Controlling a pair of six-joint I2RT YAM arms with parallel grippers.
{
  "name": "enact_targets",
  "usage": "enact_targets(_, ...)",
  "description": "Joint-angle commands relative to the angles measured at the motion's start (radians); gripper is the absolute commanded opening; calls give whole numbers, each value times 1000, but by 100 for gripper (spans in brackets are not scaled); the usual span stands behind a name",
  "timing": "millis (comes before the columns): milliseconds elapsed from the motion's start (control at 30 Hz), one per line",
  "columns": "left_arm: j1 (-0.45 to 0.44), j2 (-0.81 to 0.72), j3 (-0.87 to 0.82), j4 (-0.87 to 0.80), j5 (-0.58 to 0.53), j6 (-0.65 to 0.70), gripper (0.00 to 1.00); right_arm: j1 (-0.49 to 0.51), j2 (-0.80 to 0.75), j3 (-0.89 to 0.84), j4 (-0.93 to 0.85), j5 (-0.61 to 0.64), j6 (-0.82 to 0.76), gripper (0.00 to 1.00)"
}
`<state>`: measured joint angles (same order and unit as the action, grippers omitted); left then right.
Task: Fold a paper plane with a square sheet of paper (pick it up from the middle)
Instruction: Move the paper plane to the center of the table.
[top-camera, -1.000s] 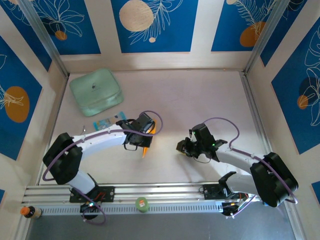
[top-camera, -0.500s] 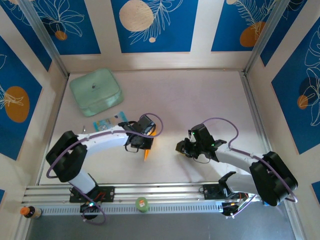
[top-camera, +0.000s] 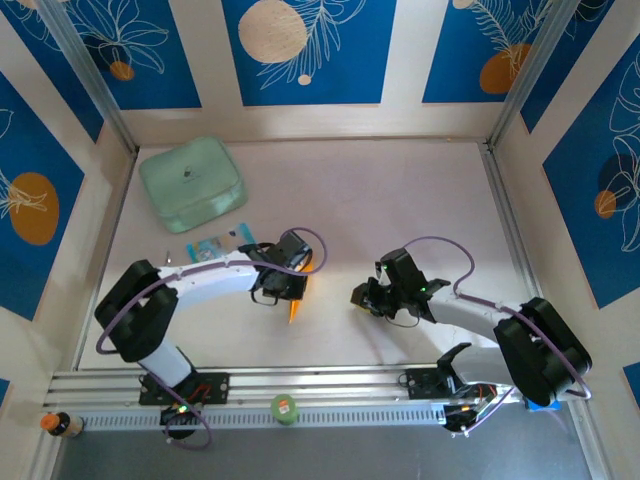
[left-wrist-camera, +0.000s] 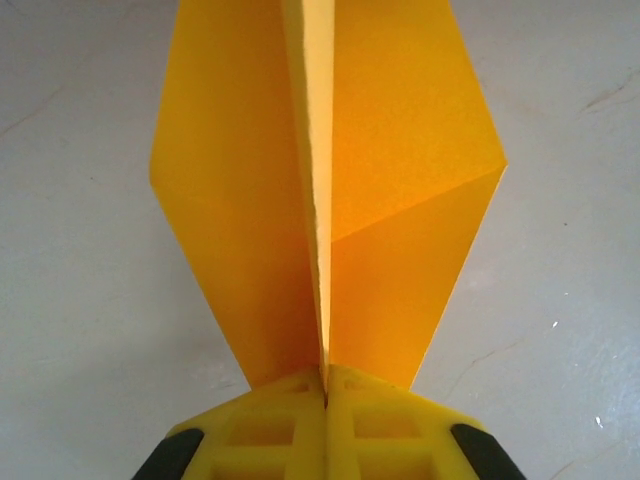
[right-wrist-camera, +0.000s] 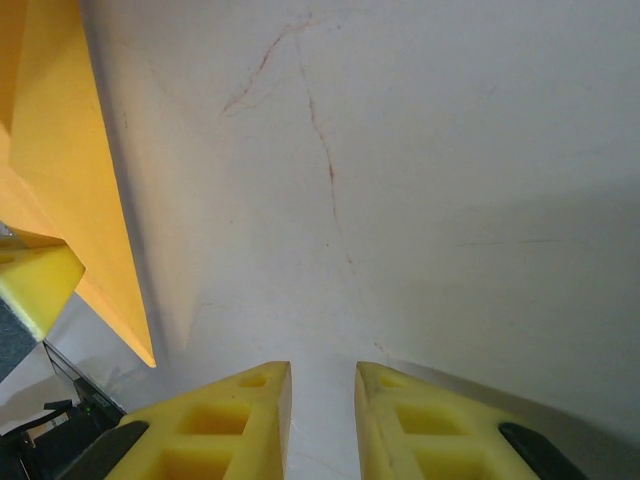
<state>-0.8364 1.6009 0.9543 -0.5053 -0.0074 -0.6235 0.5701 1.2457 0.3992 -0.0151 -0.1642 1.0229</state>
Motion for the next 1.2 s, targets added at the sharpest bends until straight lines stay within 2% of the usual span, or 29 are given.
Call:
enact_targets(0, -10, 11, 0, -6, 17, -13, 9, 8, -2, 15, 2, -12, 6, 24)
enact_targets(633, -18, 48, 15, -6, 32, -5, 16, 7, 15, 18, 9, -26, 8, 24)
enact_targets(1167, -23, 59, 21, 11, 49, 2, 17, 8, 23, 19, 15, -32, 8, 24)
